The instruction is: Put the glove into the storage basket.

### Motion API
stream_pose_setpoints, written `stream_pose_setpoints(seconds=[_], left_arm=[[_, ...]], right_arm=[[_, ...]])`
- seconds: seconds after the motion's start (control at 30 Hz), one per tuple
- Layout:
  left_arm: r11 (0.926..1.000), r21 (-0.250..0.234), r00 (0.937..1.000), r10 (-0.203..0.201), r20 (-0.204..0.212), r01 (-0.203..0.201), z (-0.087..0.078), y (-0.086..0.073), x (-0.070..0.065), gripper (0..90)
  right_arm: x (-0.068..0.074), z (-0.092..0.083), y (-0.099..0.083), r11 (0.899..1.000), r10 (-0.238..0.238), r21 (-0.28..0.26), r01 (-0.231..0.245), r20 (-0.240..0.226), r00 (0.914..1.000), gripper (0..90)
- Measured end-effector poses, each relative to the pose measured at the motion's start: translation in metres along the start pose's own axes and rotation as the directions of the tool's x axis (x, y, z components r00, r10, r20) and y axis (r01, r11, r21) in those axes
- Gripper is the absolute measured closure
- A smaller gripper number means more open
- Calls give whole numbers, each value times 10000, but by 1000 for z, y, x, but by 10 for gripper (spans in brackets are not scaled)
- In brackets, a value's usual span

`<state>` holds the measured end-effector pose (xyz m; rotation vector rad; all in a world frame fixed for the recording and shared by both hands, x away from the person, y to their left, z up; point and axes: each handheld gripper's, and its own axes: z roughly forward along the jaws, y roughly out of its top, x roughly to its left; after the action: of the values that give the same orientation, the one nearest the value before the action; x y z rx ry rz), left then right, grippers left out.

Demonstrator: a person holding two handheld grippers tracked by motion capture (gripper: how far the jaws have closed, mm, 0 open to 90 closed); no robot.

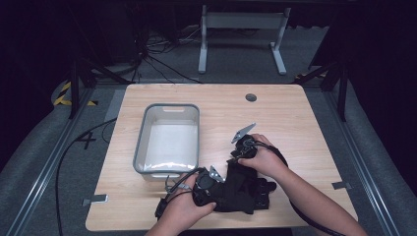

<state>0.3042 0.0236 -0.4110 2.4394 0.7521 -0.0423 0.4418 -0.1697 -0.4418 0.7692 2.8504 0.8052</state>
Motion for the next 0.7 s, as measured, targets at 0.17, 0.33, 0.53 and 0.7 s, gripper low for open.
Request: stream_pose_setpoints(seconds=[0.17,0.33,0.53,0.7], left_arm=[[10000,43,10000,62,57,-63,3,2,-2,492],[9999,96,9999,62,98,-63,4,2,-2,489],[9996,258,9998,69,206,-75,9,2,-3,488],[9984,537,9994,143,318,-160,14,3,-7,475]], right_arm=[[8,0,2,9990,-397,232,394,113,9991,705],[7,0,2,9996,-160,222,166,-255,9995,828],[8,0,1,9998,-118,133,123,-340,9994,857],[6,0,-1,10000,66,41,-64,-462,9989,858]])
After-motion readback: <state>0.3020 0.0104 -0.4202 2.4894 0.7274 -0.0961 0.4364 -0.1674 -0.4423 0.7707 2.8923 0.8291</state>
